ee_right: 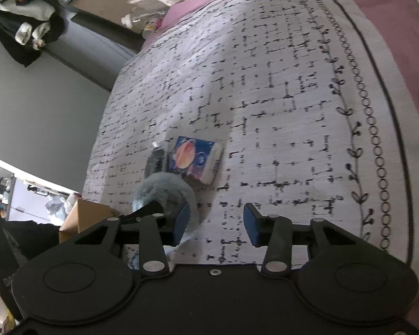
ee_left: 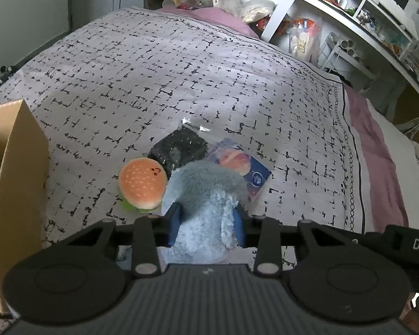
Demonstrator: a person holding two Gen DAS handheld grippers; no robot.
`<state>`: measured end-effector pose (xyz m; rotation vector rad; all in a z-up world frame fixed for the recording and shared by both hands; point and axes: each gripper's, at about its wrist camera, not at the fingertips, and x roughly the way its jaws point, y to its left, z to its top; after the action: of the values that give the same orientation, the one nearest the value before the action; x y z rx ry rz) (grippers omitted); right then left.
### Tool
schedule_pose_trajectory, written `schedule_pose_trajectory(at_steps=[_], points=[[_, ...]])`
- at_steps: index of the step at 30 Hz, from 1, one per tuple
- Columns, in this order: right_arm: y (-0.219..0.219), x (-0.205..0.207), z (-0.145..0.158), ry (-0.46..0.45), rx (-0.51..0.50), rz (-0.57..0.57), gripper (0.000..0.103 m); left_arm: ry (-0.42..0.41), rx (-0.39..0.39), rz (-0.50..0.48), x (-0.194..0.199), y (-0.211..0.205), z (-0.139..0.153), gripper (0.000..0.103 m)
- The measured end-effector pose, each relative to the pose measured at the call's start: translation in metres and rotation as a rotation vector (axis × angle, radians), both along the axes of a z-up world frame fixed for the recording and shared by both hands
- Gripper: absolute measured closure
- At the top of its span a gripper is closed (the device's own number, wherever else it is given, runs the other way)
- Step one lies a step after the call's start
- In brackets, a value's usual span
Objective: Organize soft objects
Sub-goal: 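Close both grippers on the light blue plush, then lift the plush with both grippers and carry it over the cardboard box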
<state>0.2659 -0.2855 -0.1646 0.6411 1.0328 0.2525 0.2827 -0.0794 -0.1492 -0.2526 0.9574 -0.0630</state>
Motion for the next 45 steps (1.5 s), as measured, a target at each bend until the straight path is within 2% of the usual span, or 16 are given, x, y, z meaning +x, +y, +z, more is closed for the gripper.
schedule_pose_trajectory(at_steps=[4,8,15,21,23,25,27,28,30,36,45], points=[[0.003,0.001,0.000,-0.005,0.019,0.010,0.060,-0.003,-0.041,0.015,-0.001,0.009,0.001,0.072],[0.004,0.000,0.000,-0.006,0.026,0.009,0.060,-0.002,-0.118,0.013,-0.004,0.015,0.004,0.077],[0.004,0.000,-0.002,0.008,0.040,0.007,0.060,-0.007,-0.213,-0.021,-0.014,0.011,0.013,0.077],[0.002,-0.002,-0.002,0.007,0.083,0.011,0.060,-0.026,-0.248,-0.057,-0.021,0.005,0.026,0.078],[0.000,-0.004,-0.001,-0.003,0.108,0.014,0.066,-0.029,-0.264,-0.059,-0.023,0.004,0.030,0.078],[0.001,-0.006,0.001,-0.013,0.133,0.021,0.074,-0.034,-0.270,-0.061,-0.025,0.004,0.033,0.078],[0.001,-0.007,0.004,-0.021,0.142,0.029,0.078,-0.037,-0.275,-0.061,-0.027,0.005,0.036,0.078],[0.002,-0.009,0.006,-0.029,0.143,0.033,0.085,-0.042,-0.272,-0.059,-0.029,0.006,0.038,0.078],[0.002,-0.011,0.009,-0.050,0.154,0.044,0.089,-0.055,-0.267,-0.050,-0.033,0.008,0.041,0.078],[0.012,-0.021,0.026,-0.111,0.141,0.090,0.091,-0.078,-0.255,-0.027,-0.043,0.017,0.054,0.078],[0.029,-0.033,0.036,-0.133,0.124,0.095,0.091,-0.111,-0.190,-0.023,-0.059,0.026,0.069,0.078]])
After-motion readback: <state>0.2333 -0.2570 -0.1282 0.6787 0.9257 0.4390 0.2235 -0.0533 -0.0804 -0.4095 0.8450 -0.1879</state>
